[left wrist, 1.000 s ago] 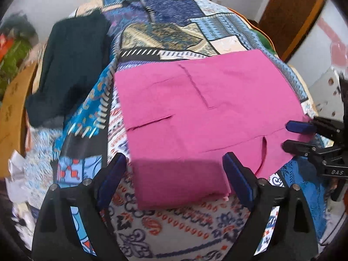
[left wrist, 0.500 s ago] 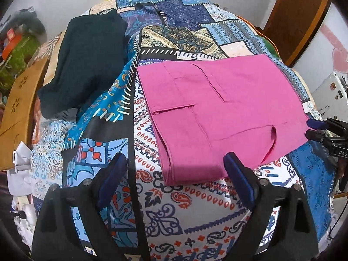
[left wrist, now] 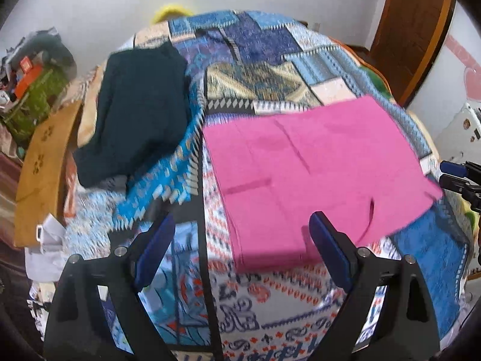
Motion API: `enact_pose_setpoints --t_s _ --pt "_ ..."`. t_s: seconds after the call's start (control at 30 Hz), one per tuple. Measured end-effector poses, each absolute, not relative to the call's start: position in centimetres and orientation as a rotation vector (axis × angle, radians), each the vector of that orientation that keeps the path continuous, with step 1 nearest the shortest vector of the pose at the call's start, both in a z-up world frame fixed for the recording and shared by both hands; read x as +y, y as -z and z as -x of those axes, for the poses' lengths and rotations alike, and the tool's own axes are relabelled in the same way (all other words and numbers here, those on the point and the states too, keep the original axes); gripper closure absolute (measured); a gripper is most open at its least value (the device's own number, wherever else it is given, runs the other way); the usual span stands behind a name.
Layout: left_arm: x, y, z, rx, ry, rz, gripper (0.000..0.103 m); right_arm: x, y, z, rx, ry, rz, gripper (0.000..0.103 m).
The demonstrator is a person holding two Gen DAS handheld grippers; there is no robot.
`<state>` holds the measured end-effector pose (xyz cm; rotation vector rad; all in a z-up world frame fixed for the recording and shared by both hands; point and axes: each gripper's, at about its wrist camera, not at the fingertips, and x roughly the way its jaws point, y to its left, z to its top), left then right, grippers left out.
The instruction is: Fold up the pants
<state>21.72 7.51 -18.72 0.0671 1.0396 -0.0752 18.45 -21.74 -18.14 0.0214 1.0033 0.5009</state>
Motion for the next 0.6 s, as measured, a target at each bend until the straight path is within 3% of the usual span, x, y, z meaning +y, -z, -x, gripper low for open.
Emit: enact_pose_setpoints --t_s 0.17,0.47,0.6 --pt "8.0 16.8 -24.6 0.986 0.073 -0.024 0.012 -21.6 16.5 -21.0 0.934 -0.504 -0.052 0.054" --pt "9.7 19.5 -31.2 1.069 0.03 0.049 0.049 -21.8 18.1 -27.5 0.942 -0.463 -0.039 0.054" --pt "11.2 22.1 -33.5 1.148 0.025 0.117 0.054 -22.3 19.7 -30.9 0.986 -0.447 -0.044 0.054"
